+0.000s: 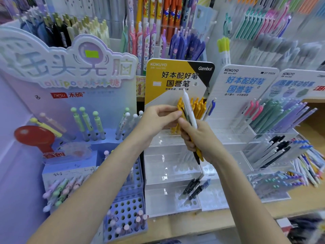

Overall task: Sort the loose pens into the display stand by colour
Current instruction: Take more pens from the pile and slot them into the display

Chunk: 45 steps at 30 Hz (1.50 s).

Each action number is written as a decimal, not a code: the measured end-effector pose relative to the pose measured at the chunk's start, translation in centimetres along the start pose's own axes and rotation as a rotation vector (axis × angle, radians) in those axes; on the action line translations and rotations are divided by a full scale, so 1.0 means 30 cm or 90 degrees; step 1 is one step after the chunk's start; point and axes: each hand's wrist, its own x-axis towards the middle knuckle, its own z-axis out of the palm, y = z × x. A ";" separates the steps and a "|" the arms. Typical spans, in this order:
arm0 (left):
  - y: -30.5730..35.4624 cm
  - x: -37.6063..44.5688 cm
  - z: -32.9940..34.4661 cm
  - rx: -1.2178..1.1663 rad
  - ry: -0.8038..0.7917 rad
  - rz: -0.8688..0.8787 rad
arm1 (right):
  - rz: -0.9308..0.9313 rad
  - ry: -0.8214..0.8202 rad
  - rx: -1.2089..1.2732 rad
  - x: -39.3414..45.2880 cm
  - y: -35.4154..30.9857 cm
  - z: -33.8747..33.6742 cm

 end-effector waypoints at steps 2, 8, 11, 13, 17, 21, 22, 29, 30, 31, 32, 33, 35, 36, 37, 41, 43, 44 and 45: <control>0.000 -0.002 0.001 -0.012 0.011 -0.027 | -0.056 0.040 -0.110 0.002 0.013 -0.001; 0.044 0.014 -0.025 0.054 0.078 0.046 | -0.151 0.241 -0.020 0.011 0.024 -0.003; 0.070 0.029 -0.054 0.164 0.105 0.092 | -0.203 0.293 -0.077 0.026 -0.006 -0.049; 0.080 0.038 -0.051 0.229 0.119 0.107 | -0.217 0.204 -0.133 0.032 -0.041 -0.055; 0.099 0.054 -0.012 0.239 0.157 0.132 | -0.221 0.140 -0.234 0.066 -0.090 -0.026; 0.092 0.056 -0.011 0.220 0.147 0.167 | -0.245 0.175 -0.289 0.098 -0.113 -0.013; 0.089 0.054 -0.017 0.219 0.141 0.183 | -0.256 0.177 -0.310 0.100 -0.117 -0.011; -0.042 0.027 -0.067 0.482 0.124 0.148 | -0.262 0.203 -0.319 0.137 -0.153 -0.051; -0.068 0.029 -0.067 0.584 0.120 0.155 | -0.269 0.192 -0.352 0.144 -0.158 -0.050; -0.090 0.031 -0.062 0.668 0.111 0.165 | -0.279 0.182 -0.398 0.151 -0.161 -0.046; -0.107 0.033 -0.054 0.722 0.095 0.170 | -0.291 0.174 -0.449 0.158 -0.162 -0.041; -0.124 0.034 -0.048 0.753 0.075 0.169 | -0.299 0.168 -0.496 0.164 -0.162 -0.036; -0.151 0.040 -0.051 0.780 0.051 0.164 | -0.298 0.148 -0.563 0.174 -0.158 -0.035; -0.164 0.041 -0.057 0.774 0.055 0.168 | -0.291 0.136 -0.589 0.177 -0.154 -0.037; -0.175 0.043 -0.063 0.759 0.064 0.172 | -0.286 0.122 -0.612 0.179 -0.151 -0.041; -0.190 0.062 -0.049 0.670 0.139 0.185 | -0.247 0.128 -0.706 0.192 -0.140 -0.025; -0.182 0.082 -0.023 0.591 0.180 0.185 | -0.219 0.146 -0.747 0.199 -0.139 -0.006; -0.176 0.093 -0.012 0.556 0.194 0.174 | -0.214 0.145 -0.749 0.200 -0.139 -0.002; -0.170 0.101 -0.003 0.536 0.205 0.165 | -0.217 0.139 -0.737 0.200 -0.142 -0.003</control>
